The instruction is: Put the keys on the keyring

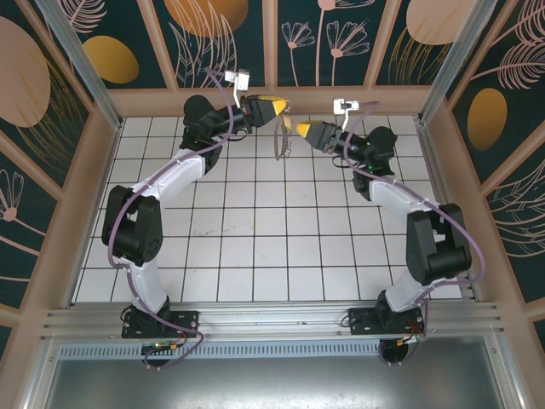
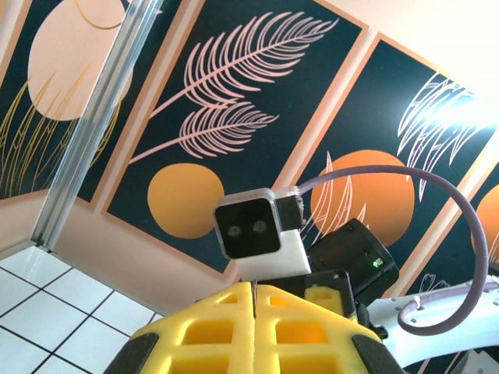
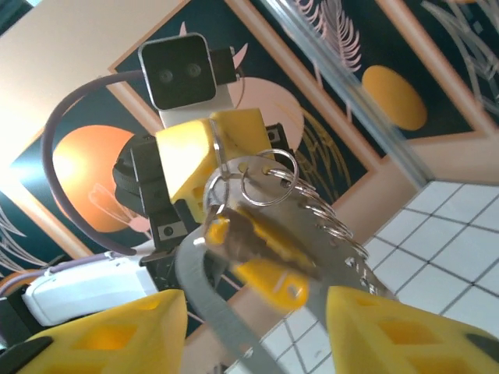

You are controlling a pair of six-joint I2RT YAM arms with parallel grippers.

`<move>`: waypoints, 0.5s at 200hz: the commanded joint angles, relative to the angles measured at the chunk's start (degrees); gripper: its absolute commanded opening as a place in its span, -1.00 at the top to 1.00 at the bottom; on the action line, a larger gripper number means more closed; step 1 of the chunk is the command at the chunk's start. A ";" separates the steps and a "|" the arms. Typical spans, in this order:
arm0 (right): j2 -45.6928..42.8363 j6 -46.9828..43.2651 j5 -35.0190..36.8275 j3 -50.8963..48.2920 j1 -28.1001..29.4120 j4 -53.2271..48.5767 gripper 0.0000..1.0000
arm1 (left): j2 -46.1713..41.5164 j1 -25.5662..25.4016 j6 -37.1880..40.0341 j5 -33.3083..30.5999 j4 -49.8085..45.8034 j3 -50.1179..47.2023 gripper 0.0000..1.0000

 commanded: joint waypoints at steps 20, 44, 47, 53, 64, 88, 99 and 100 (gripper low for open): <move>-8.06 -6.13 4.95 -0.43 -1.04 -5.04 -0.09 | -3.54 -0.29 -3.59 -4.15 6.32 -2.18 1.00; -8.17 -4.81 10.11 1.19 -0.87 -5.01 -0.09 | -4.09 -0.31 -6.46 -6.35 9.16 -3.96 1.00; -8.04 -4.57 10.69 1.52 -0.77 -4.96 -0.09 | -4.14 -0.29 -6.84 -6.68 9.55 -4.25 1.00; -7.65 -4.06 12.03 2.06 -0.63 -4.91 -0.09 | -4.04 -0.37 -7.82 -7.20 10.54 -4.62 1.00; -6.83 -3.19 14.53 3.06 -0.13 -4.55 -0.08 | -3.95 -0.55 -9.37 -7.92 12.06 -5.20 1.00; -3.73 -1.13 18.36 5.18 1.05 -2.56 -0.07 | -4.01 -1.22 -11.26 -10.27 13.30 -6.25 1.00; -2.14 0.47 19.52 5.76 1.50 -0.87 -0.07 | -4.26 -1.65 -11.81 -11.91 13.30 -6.91 1.00; -1.97 0.64 19.60 5.82 1.55 -0.65 -0.07 | -4.27 -1.72 -11.90 -12.05 13.33 -6.99 1.00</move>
